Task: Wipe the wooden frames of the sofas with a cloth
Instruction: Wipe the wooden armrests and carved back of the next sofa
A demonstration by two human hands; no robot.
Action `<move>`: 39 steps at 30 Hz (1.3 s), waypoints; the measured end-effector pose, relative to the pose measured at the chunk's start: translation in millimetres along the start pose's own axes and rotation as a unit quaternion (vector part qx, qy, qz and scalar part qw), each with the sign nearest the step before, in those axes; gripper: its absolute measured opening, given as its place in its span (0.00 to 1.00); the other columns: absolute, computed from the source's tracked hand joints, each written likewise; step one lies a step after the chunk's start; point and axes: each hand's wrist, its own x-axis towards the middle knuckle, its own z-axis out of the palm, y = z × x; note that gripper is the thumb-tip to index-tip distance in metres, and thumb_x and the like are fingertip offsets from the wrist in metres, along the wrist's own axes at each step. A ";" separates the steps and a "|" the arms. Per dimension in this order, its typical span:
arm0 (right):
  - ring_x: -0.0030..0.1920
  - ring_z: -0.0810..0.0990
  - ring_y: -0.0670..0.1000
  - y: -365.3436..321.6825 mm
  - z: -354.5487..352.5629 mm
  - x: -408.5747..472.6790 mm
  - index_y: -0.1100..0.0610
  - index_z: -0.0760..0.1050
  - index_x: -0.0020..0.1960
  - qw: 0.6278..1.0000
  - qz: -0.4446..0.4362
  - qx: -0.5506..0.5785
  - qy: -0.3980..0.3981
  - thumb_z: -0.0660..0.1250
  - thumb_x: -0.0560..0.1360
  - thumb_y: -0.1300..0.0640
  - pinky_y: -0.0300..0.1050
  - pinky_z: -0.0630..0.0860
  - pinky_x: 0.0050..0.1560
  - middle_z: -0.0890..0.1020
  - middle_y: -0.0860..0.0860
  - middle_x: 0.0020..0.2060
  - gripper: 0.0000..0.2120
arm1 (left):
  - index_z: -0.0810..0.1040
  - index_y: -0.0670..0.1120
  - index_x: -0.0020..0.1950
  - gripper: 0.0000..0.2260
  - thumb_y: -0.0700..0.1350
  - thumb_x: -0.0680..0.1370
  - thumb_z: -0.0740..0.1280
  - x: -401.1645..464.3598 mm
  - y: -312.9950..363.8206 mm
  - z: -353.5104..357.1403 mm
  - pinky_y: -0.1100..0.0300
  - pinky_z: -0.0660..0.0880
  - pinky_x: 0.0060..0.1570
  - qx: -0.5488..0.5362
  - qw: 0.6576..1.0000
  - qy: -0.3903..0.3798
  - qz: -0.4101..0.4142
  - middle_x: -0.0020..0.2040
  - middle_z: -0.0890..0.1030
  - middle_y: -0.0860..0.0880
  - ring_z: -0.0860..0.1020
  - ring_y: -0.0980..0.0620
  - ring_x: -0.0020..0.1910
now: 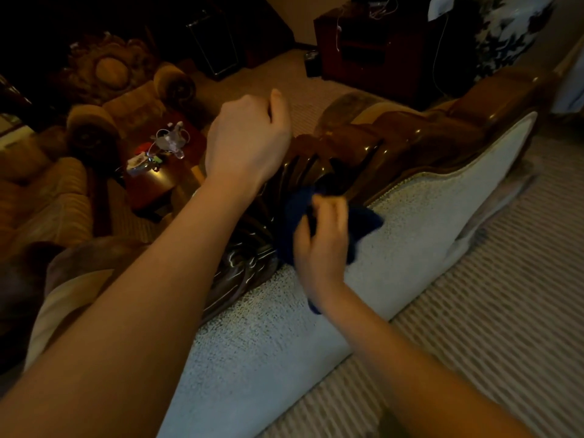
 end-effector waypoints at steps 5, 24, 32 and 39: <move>0.39 0.69 0.40 -15.0 -10.6 73.9 0.63 0.73 0.49 0.989 0.063 0.029 0.127 0.62 0.76 0.62 0.25 0.66 0.42 0.71 0.52 0.46 0.05 | 0.68 0.48 0.29 0.23 0.50 0.83 0.51 -0.9 0.2 1.6 0.58 0.64 0.29 0.010 1.000 0.009 0.004 0.26 0.70 0.50 0.67 0.54 0.23; 0.39 0.67 0.46 -4.8 14.4 -14.9 0.58 0.67 0.48 0.997 -0.068 0.019 -0.010 0.59 0.74 0.60 0.36 0.65 0.36 0.72 0.58 0.41 0.04 | 0.66 0.49 0.29 0.22 0.48 0.83 0.51 0.8 2.2 -3.2 0.69 0.62 0.24 -0.058 0.998 0.004 -0.025 0.25 0.67 0.52 0.66 0.59 0.20; 0.39 0.69 0.48 -40.9 11.6 24.6 0.64 0.72 0.44 0.990 -0.115 0.053 0.061 0.59 0.71 0.66 0.34 0.61 0.38 0.74 0.61 0.39 0.04 | 0.68 0.49 0.29 0.22 0.48 0.83 0.51 3.8 -0.1 -5.3 0.67 0.63 0.28 -0.107 0.992 0.021 -0.065 0.27 0.69 0.53 0.66 0.59 0.22; 0.40 0.70 0.47 12.6 9.3 -31.9 0.57 0.65 0.46 0.987 -0.151 -0.010 -0.053 0.60 0.74 0.64 0.37 0.67 0.34 0.72 0.55 0.42 0.05 | 0.79 0.35 0.45 0.23 0.47 0.83 0.49 11.1 -12.3 -4.2 0.77 0.65 0.33 -0.166 0.982 -0.002 -0.086 0.39 0.77 0.42 0.73 0.51 0.38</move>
